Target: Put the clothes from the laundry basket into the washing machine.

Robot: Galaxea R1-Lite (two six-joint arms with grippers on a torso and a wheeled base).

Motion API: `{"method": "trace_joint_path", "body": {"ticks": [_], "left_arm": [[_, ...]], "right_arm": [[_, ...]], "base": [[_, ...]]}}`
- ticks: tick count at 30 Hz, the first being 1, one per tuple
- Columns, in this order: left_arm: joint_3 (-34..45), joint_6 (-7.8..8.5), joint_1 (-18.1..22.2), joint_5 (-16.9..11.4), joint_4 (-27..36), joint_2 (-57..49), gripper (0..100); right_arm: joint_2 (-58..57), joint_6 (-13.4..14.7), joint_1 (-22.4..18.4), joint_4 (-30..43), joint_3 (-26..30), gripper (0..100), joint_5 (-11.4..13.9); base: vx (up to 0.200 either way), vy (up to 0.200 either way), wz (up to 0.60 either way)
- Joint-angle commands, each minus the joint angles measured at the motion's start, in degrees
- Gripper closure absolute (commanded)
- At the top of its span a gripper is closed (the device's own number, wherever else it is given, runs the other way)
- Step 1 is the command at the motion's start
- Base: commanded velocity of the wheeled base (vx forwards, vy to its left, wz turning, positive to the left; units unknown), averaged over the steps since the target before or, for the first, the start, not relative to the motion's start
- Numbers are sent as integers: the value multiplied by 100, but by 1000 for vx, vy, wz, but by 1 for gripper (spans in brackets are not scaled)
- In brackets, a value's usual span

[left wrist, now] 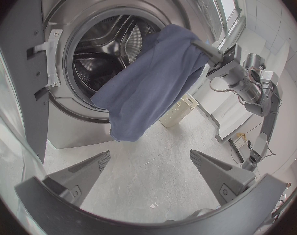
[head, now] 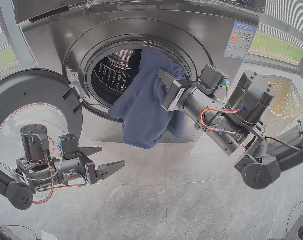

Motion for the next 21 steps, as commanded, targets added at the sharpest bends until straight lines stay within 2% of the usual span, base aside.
{"method": "trace_joint_path", "body": {"ticks": [1,7,10,21], "left_arm": [[-223,-13,9,52,-154,638,0],[-443,-39,9,61,-418,1183,0],[-645,-127,9,61,-532,1500,0],[-1164,-180,27,61,-664,2097,0]], "right_arm": [[-101,-8,32,7,104,100,1],[-119,1,41,-1,139,100,1],[-119,-8,41,7,139,100,1],[-119,-8,182,-19,183,100,-8]], "base": [[0,0,0],[0,0,0],[0,0,0],[0,0,0]]}}
